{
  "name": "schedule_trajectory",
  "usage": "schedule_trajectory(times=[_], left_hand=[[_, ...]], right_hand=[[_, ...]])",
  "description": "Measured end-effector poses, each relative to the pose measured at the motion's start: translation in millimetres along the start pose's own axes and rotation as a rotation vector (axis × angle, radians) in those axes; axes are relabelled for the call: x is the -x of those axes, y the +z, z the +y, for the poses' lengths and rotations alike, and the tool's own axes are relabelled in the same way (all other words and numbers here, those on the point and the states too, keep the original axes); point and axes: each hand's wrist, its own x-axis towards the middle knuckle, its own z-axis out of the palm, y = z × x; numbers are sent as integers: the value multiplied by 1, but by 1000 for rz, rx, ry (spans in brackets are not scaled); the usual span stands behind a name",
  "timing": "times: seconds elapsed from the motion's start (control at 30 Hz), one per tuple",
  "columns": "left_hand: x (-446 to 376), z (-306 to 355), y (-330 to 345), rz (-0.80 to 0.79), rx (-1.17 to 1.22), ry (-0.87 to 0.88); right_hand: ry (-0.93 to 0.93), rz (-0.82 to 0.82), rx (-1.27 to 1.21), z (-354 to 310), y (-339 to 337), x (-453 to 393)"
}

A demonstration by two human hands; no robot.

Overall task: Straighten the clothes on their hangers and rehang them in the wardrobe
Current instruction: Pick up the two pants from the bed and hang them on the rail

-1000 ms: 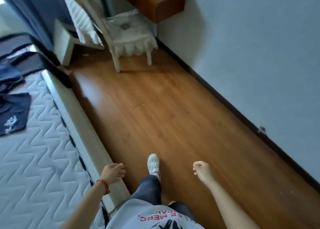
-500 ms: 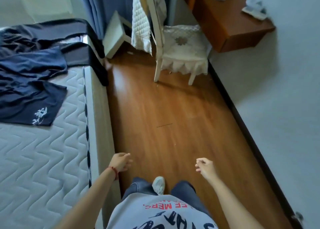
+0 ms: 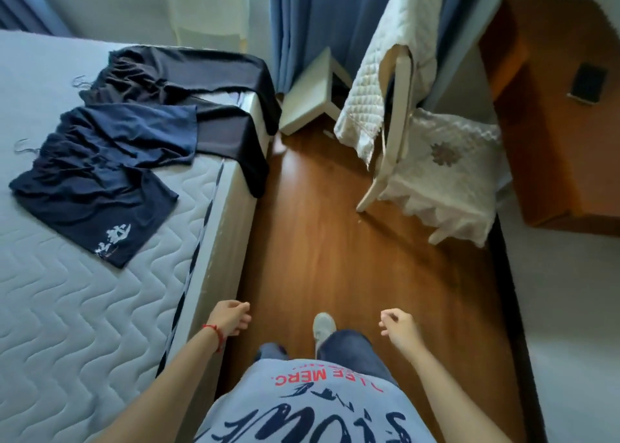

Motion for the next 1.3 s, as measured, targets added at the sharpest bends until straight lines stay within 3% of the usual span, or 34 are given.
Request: schedule_trajectory(times=[0.33, 0.63, 0.77, 0.97, 1.13, 1.3], left_hand=[[-70, 103, -42, 132, 327, -138], [-183, 220, -107, 146, 507, -261], [-233, 299, -159, 142, 545, -223], [-282, 402, -237, 234, 678, -90], [-316, 423, -269, 332, 857, -149], [-332, 421, -275, 478, 995, -355]], right_hand=[[-262, -210, 309, -226, -6, -166], [-232, -267, 322, -387, 20, -276], [-226, -229, 303, -457, 27, -321], [-278, -308, 358, -561, 67, -384], [-361, -429, 469, -652, 120, -434], [-528, -617, 681, -756, 169, -478]])
